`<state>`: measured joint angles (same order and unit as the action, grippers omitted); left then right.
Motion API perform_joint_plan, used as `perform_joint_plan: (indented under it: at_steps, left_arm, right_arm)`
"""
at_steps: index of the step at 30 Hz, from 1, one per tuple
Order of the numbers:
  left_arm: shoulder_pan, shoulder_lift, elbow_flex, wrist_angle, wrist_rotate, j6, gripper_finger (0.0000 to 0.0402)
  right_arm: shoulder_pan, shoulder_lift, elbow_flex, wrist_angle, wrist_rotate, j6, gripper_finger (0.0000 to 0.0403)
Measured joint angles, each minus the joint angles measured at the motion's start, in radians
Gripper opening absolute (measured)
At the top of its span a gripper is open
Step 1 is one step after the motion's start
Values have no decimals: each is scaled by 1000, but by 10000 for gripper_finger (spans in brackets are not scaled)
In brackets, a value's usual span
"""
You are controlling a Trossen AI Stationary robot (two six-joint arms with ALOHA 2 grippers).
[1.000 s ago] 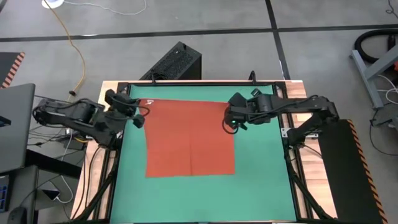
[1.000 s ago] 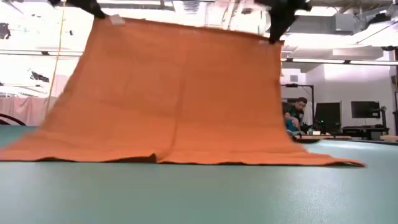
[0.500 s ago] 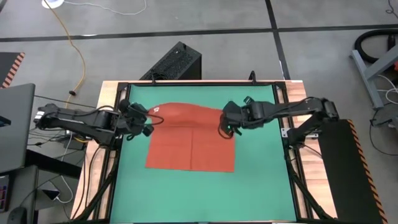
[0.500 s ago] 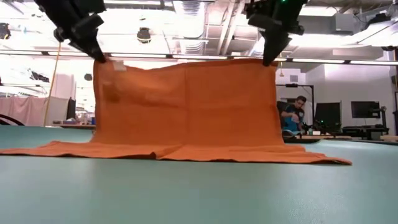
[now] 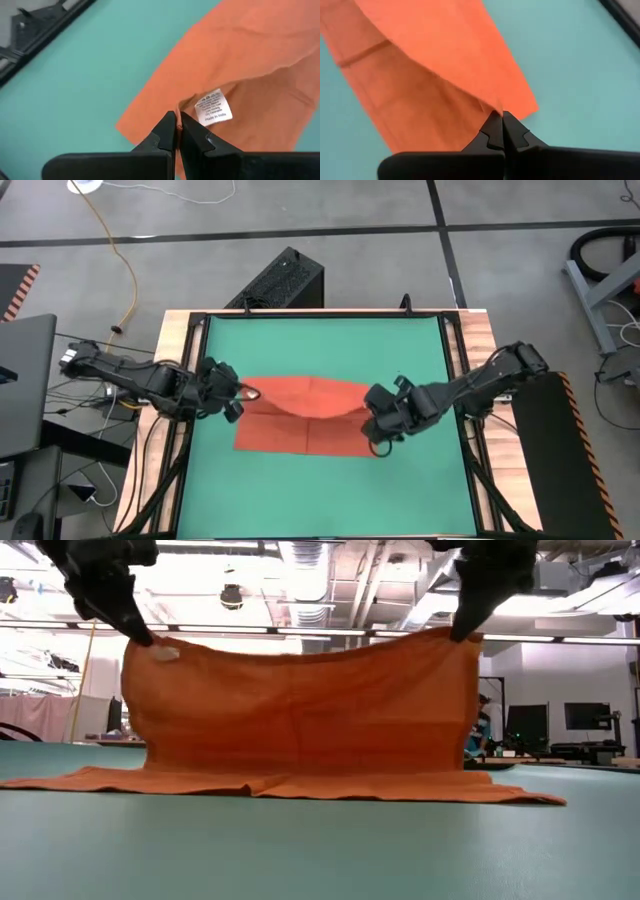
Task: Roll towel
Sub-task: Roll the orange towel
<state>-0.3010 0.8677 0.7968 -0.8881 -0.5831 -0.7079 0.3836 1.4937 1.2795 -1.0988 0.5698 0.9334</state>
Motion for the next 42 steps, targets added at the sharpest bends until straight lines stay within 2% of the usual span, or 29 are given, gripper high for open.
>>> perform_joint_plan:
  at_steps: [8,16,22,33,42]
  left_arm:
    - [-137,2,0,-9,-4,-125,0]
    - [-201,2,0,-95,-32,-221,0]
    - [-242,18,0,-116,1,-297,0]
    - [-313,186,0,-110,88,-355,0]
    - [-366,282,0,49,142,-309,0]
  right_arm:
    - [85,0,-41,25,1,122,0]
    - [85,0,-139,228,-64,87,0]
    - [86,0,-162,250,-91,89,0]
    - [97,0,-162,289,-125,88,0]
    - [158,0,-162,314,-131,94,0]
